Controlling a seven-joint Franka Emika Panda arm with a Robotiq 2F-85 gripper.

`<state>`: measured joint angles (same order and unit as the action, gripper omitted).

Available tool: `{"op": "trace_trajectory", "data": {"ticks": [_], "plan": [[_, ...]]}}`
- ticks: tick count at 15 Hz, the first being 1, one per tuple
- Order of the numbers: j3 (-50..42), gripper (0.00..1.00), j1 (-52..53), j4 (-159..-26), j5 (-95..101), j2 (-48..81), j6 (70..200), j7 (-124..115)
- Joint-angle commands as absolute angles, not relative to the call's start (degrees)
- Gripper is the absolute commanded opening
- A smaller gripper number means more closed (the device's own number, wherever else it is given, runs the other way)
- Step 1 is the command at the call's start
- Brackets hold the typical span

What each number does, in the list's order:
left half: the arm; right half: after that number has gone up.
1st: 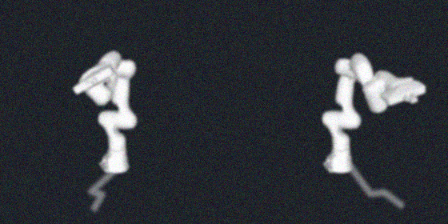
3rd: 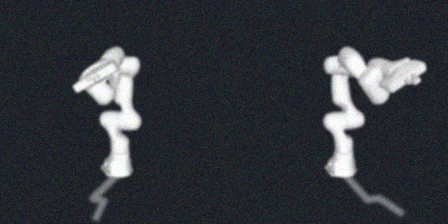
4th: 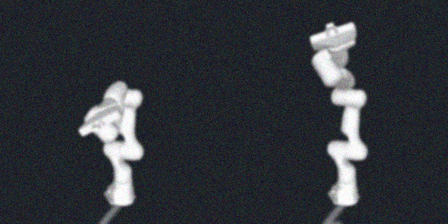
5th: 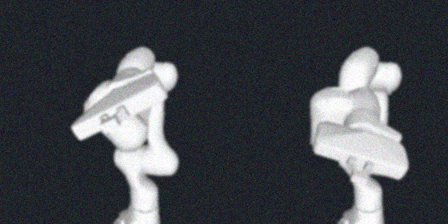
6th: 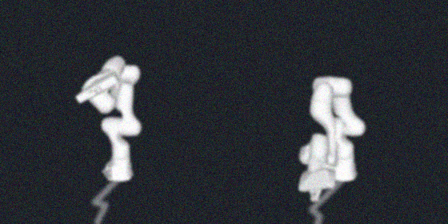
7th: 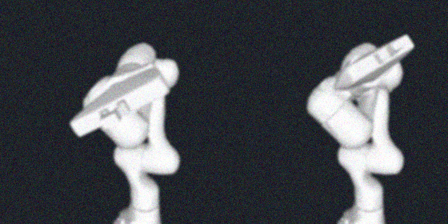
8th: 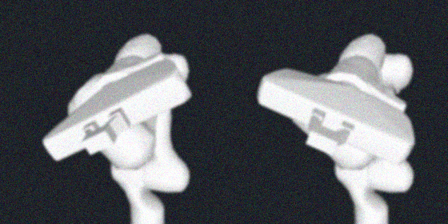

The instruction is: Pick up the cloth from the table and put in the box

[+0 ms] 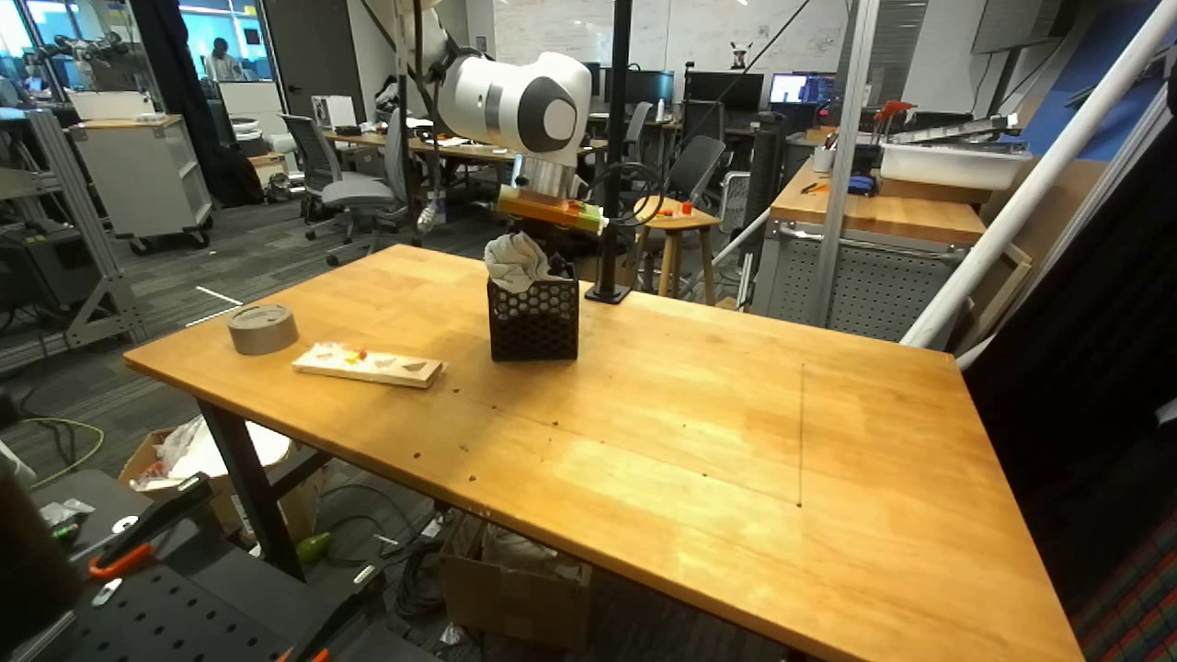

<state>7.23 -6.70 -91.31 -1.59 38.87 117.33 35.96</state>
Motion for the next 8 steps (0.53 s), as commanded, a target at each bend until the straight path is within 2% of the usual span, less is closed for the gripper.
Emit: {"op": "trace_trajectory", "data": {"ticks": [1, 8], "plan": [[8.53, 0.00, -7.76, -94.05, -4.57, 35.59, 118.30, 37.39], [7.62, 0.00, -6.30, -98.86, -3.50, 25.53, 118.10, 35.91]]}}
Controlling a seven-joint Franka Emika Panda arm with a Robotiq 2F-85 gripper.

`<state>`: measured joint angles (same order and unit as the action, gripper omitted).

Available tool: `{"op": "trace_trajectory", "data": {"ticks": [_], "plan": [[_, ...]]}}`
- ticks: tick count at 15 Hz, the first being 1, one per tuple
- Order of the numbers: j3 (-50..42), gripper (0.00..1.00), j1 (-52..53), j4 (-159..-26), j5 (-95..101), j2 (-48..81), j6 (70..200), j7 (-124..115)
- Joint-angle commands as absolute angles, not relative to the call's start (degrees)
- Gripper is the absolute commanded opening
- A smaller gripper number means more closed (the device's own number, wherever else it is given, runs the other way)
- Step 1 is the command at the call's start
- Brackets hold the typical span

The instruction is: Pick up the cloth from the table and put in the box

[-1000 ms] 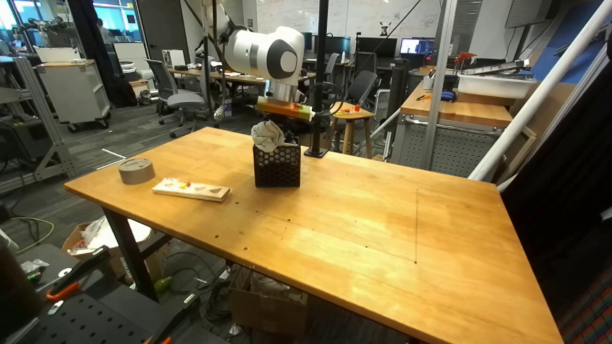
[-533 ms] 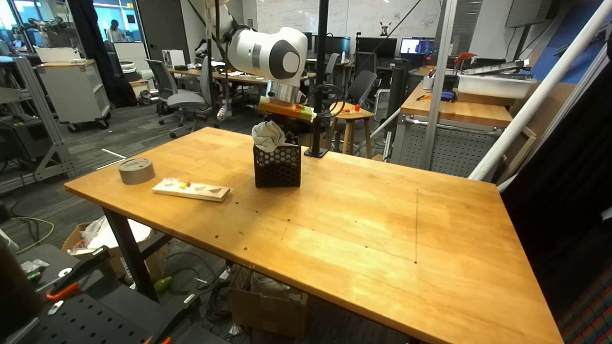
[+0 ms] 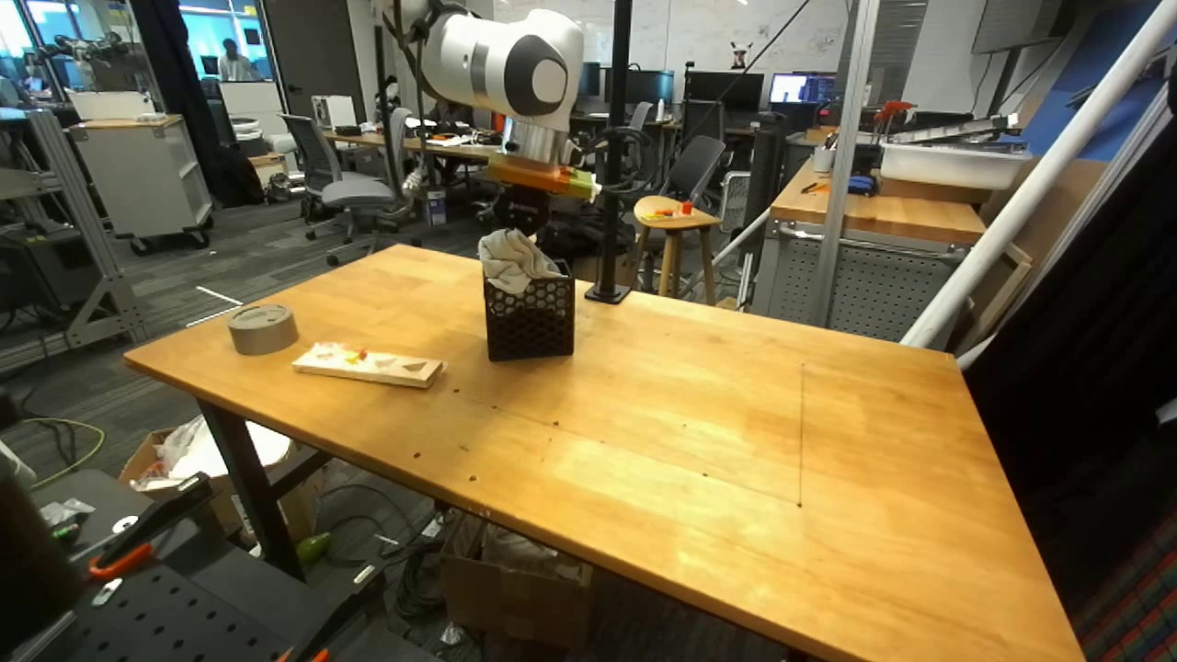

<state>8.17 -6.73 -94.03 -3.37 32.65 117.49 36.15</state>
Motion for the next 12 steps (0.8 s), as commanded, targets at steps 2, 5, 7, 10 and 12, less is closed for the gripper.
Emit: {"op": "trace_trajectory", "data": {"ticks": [2, 5, 7, 10, 12], "plan": [[7.06, 0.00, -5.84, -100.88, -2.89, 21.79, 118.27, 35.30], [6.27, 0.00, -5.11, -105.17, -2.04, 15.84, 118.63, 34.02], [5.78, 0.00, -4.70, -108.34, -1.73, 12.67, 119.26, 33.16], [5.36, 0.00, -4.17, -112.19, -2.00, 9.71, 119.83, 32.40], [5.11, 0.00, -3.78, -113.90, -1.93, 8.75, 120.07, 32.08]]}}
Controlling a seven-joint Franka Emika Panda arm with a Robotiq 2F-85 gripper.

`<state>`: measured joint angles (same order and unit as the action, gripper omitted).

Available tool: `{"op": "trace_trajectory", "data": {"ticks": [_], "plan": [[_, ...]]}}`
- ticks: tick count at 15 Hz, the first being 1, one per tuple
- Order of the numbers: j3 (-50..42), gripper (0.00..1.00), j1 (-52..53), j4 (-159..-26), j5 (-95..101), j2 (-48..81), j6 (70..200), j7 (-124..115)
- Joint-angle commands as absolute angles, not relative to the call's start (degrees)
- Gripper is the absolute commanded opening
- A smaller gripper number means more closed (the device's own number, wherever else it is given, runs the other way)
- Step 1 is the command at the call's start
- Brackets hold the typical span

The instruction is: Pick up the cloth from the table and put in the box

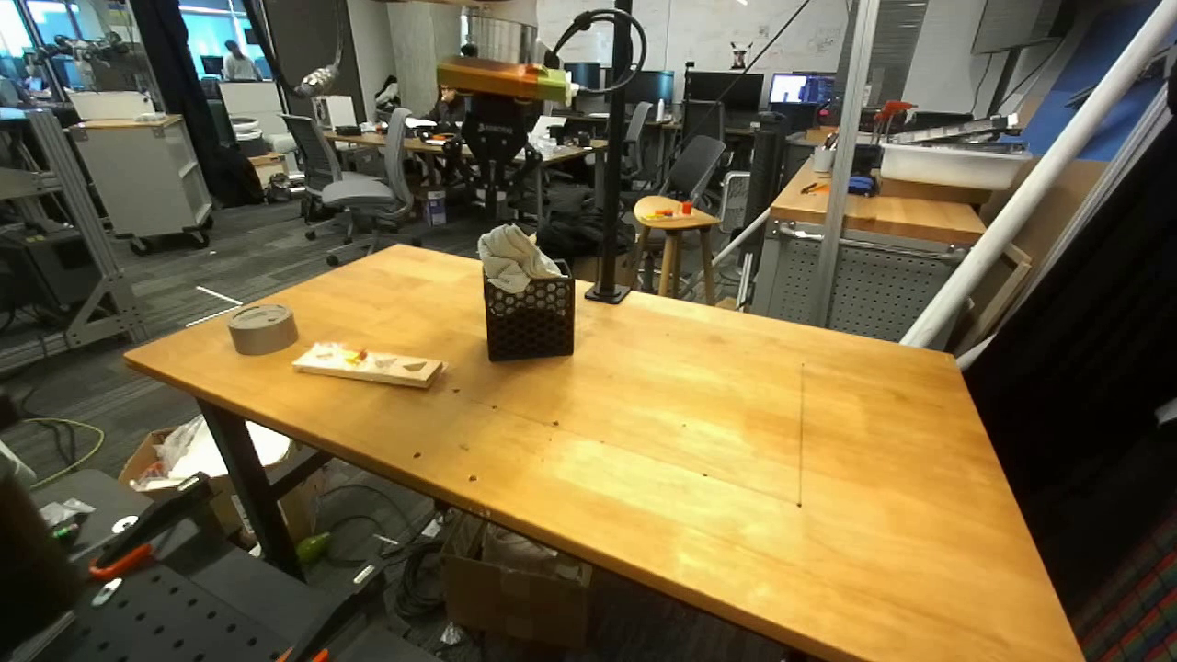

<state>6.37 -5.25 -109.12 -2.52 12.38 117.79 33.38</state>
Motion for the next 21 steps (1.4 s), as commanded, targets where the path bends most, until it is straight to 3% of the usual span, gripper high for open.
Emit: {"op": "trace_trajectory", "data": {"ticks": [1, 10, 21], "plan": [[5.01, 0.00, -3.63, -114.57, -1.84, 8.60, 120.48, 32.01], [4.60, 0.00, -3.33, -112.65, -0.77, 12.67, 119.92, 33.17], [5.18, 0.00, -3.58, -97.17, 2.07, 24.22, 117.34, 35.92]]}}
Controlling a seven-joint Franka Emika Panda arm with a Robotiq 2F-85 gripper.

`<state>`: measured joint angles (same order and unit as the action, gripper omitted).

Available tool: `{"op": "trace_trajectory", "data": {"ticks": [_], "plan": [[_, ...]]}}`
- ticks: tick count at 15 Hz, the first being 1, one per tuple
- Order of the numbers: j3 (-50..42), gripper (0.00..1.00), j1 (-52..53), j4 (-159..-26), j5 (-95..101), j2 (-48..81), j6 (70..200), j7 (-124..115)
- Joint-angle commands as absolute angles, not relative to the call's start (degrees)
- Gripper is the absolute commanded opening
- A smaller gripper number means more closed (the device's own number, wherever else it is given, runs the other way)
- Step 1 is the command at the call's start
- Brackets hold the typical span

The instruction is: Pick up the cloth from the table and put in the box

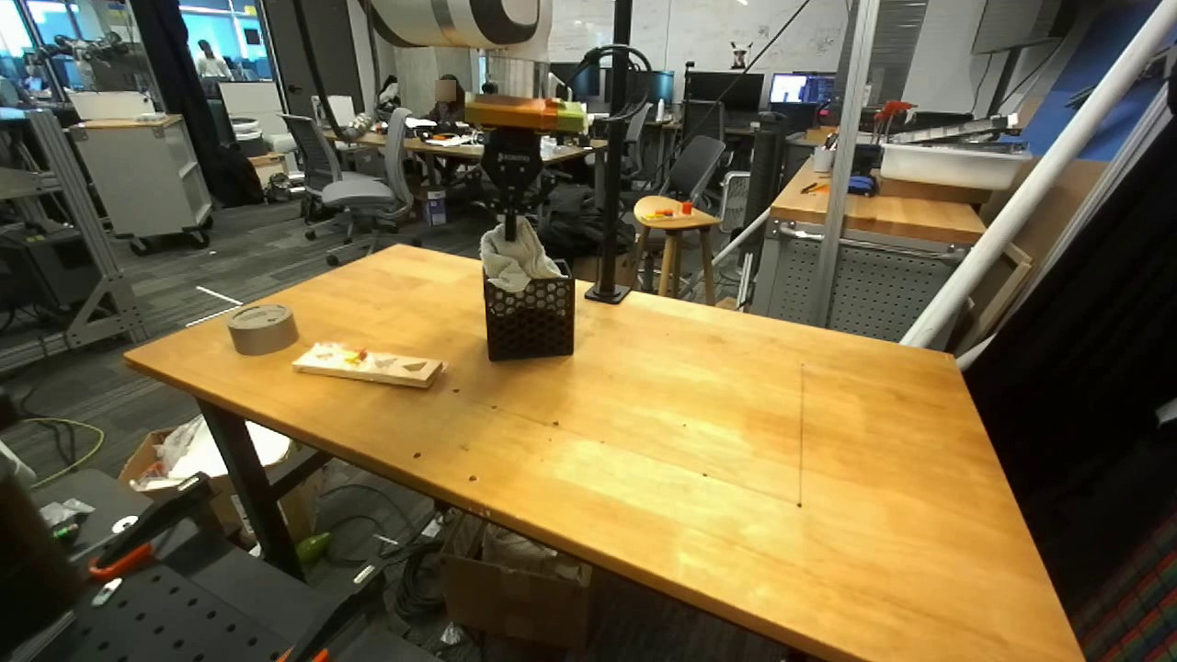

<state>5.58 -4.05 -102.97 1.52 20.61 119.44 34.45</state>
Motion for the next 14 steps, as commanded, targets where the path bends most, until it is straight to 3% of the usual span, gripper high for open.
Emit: {"op": "trace_trajectory", "data": {"ticks": [1, 14], "plan": [[5.25, 0.00, -3.79, -96.35, 1.74, 25.17, 117.46, 36.29], [6.25, 0.00, -6.18, -90.55, -1.56, 34.20, 117.48, 38.89]]}}
